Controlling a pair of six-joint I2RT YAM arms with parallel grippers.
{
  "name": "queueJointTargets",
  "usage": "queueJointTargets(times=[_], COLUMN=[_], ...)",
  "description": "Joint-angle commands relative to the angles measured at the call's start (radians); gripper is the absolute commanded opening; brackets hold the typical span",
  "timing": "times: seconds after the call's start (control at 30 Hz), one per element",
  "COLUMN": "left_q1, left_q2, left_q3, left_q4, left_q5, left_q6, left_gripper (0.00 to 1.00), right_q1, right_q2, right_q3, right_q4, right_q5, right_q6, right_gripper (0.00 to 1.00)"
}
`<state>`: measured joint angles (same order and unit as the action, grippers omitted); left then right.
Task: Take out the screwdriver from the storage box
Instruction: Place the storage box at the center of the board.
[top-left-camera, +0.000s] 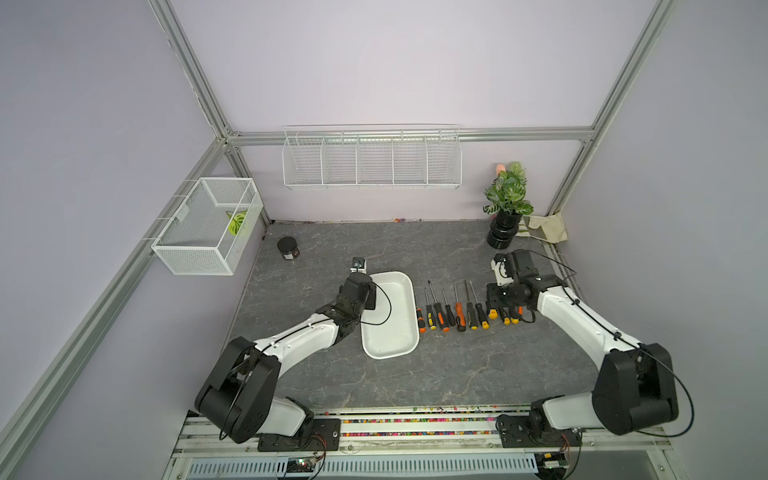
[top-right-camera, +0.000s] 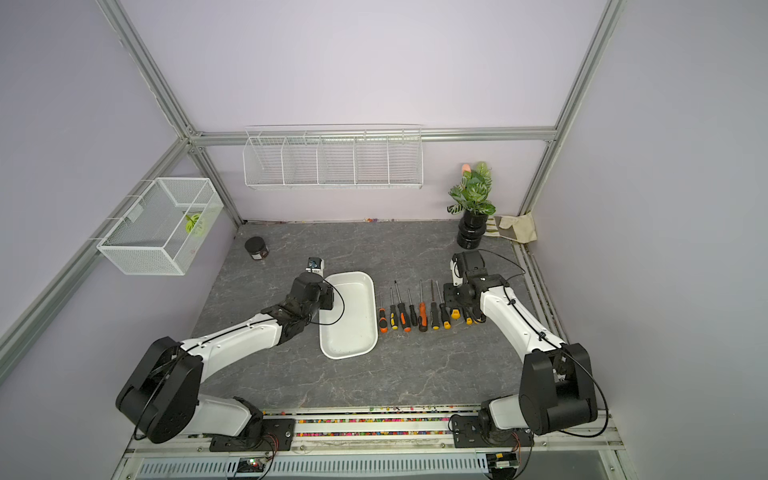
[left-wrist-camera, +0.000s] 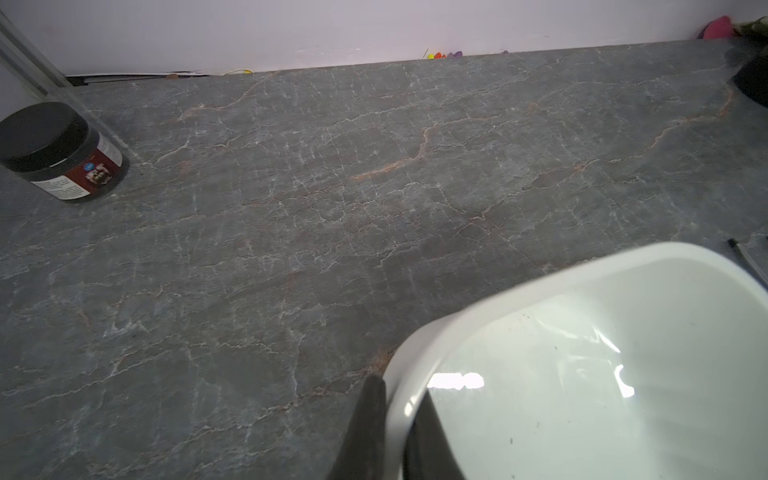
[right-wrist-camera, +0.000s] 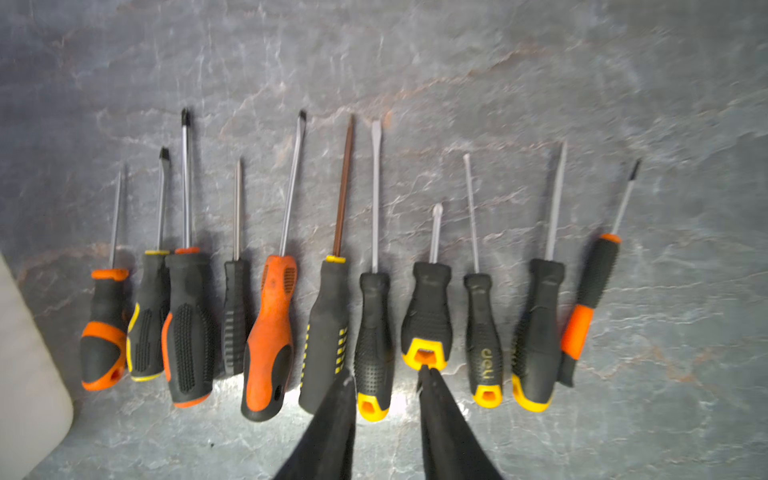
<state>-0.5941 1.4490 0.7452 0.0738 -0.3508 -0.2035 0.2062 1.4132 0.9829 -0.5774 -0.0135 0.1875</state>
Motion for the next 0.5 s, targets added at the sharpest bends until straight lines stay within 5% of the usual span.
queueJointTargets(times=[0.0,0.47], left_q1=[-0.003,0.063], left_q2=[0.045,0.290], left_q3=[0.026,0.186], left_q4=[-0.050,-0.063], left_q5=[-0.012,-0.015], left_q6=[0.033,0.053], left_gripper=[0.00,0.00], right_q1=[0.012,0.015], right_q2=[-0.018,-0.068], right_q3=[-0.033,0.008], right_q4=[0.033,0.018], right_q5=[-0.016,-0.025], right_q6=[0.014,-0.011], right_gripper=[0.31,0.31])
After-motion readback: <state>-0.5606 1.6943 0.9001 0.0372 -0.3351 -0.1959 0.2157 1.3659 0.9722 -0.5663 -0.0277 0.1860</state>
